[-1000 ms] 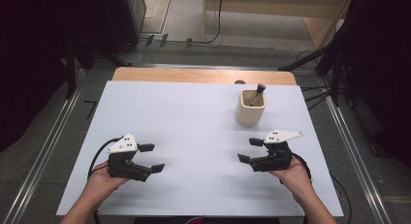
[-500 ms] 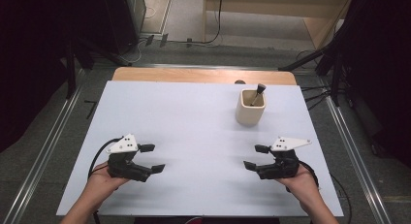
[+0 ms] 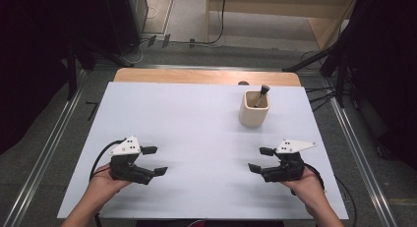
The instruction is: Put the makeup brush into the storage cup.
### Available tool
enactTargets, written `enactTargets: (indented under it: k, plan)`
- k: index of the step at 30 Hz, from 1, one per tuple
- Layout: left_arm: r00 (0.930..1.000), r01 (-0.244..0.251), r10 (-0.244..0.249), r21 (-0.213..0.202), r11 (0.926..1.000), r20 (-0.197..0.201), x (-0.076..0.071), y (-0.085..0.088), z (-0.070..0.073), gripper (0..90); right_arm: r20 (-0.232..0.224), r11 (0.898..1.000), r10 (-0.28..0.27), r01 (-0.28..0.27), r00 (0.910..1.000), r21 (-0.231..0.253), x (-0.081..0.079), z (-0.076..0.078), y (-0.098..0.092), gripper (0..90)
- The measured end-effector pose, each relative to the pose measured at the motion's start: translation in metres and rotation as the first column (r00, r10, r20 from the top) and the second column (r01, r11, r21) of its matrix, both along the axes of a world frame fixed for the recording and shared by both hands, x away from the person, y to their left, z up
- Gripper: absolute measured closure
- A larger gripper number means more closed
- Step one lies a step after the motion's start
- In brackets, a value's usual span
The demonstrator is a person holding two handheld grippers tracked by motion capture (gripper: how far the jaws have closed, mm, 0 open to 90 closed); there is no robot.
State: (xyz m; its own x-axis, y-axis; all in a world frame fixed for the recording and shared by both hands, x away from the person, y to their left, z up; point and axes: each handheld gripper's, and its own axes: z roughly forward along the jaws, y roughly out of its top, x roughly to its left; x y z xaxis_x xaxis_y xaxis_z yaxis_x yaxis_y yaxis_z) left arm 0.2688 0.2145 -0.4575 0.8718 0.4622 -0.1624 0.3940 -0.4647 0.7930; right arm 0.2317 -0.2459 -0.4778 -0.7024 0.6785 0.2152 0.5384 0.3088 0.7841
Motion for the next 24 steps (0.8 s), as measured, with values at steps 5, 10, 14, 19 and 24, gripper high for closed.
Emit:
enactTargets:
  k: [5,10,14,19,24]
  plan:
    - [1.0000,0.000,0.000,-0.002,1.0000,-0.002,0.0003,0.0000,0.0000,18.5,0.006,1.000,0.018,-0.018,0.9998,-0.002,0.0001,-0.0006,0.0016,24.6]
    - [1.0000,0.002,-0.002,0.000,1.0000,-0.003,0.0005,-0.0001,-0.0002,18.5,0.008,1.000,0.013,-0.013,0.9999,0.005,0.0001,-0.0004,0.0006,24.8]
    - [1.0000,0.003,-0.003,-0.001,1.0000,-0.004,0.0006,-0.0003,-0.0005,18.5,0.006,1.000,0.012,-0.012,0.9999,0.004,0.0003,-0.0005,0.0003,24.8]
    - [1.0000,0.004,-0.004,0.000,1.0000,-0.004,0.0007,0.0000,-0.0003,18.5,0.003,1.000,0.012,-0.012,0.9999,0.003,0.0007,-0.0009,0.0003,24.9]
    - [1.0000,0.001,-0.001,-0.001,1.0000,-0.006,0.0013,0.0002,0.0002,18.5,0.000,1.000,0.018,-0.018,0.9998,0.004,0.0012,-0.0013,0.0004,24.9]
